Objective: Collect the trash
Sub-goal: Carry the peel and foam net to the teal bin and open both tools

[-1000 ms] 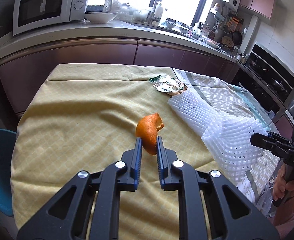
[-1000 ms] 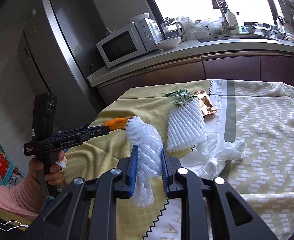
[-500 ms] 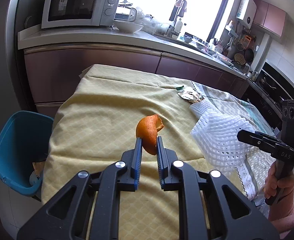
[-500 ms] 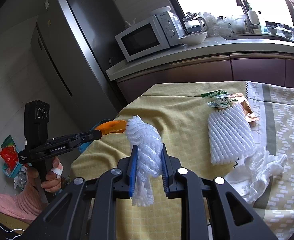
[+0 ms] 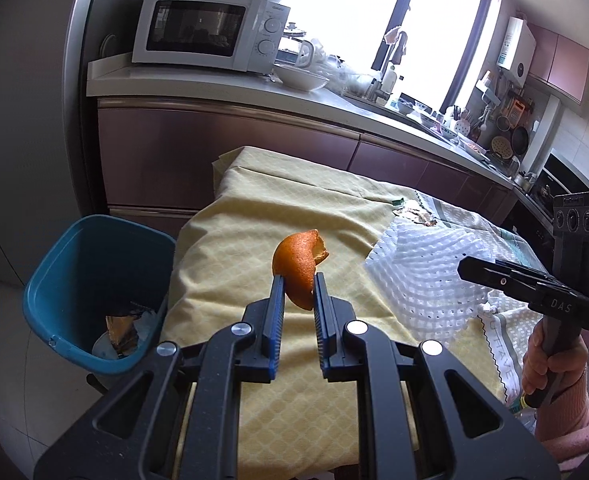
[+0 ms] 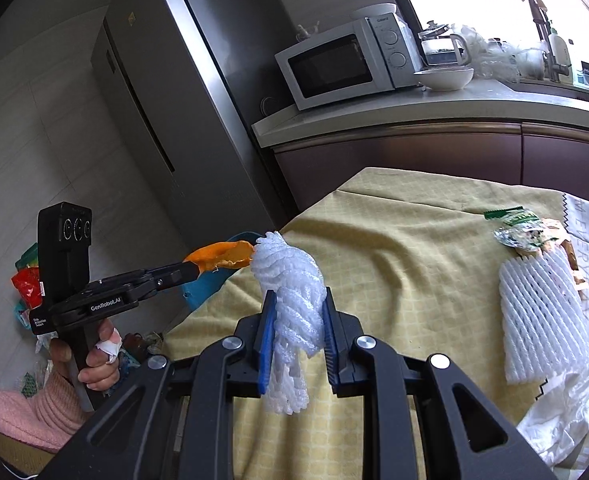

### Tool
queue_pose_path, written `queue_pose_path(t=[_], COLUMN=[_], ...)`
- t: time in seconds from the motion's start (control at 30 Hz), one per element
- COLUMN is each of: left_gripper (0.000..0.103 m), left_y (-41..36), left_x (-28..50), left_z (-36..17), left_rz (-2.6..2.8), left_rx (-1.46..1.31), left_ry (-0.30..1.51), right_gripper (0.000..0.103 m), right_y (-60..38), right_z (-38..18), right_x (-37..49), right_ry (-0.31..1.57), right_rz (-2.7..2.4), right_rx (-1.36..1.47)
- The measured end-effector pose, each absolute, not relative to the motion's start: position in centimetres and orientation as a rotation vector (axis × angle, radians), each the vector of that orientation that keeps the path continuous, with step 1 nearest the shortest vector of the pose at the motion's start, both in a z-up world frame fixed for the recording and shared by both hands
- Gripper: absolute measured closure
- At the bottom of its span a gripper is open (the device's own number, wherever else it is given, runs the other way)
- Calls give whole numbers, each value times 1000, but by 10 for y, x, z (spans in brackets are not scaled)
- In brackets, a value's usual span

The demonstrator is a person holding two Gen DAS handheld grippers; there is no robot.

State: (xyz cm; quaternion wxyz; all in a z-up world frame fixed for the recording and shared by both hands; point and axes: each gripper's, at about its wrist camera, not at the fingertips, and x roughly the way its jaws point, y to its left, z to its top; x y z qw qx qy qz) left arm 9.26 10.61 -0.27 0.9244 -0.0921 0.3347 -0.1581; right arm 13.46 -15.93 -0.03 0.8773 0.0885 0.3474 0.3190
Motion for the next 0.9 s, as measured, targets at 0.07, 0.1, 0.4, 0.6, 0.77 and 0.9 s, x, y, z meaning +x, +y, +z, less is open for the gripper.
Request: queue_pose_path(t=[0.07,0.1,0.4,0.6,0.77,0.9], left_gripper=[88,88,88,88,88,88], left_y=[115,120,169,197,215,230], left_x=[92,90,82,82,82,84], left_z=[-1,0,4,2,-2,-5], left_rz=[-305,-294,-196,-139,-100,-70], left_rx=[-200,-207,-254,-274,-291,-303], left_ry=[679,674,647,638,639,642], right_gripper=[83,83,83,83,83,83], right_y=[-148,-143,-98,-65,-41,-26], right_z=[1,2,7,12,15,15], right_x=[138,139,155,167,179,188], right_ry=[727,728,747,751,749,760], right_rz=[685,693,777,817,842,853], right_rx=[175,170,144,113,90,82])
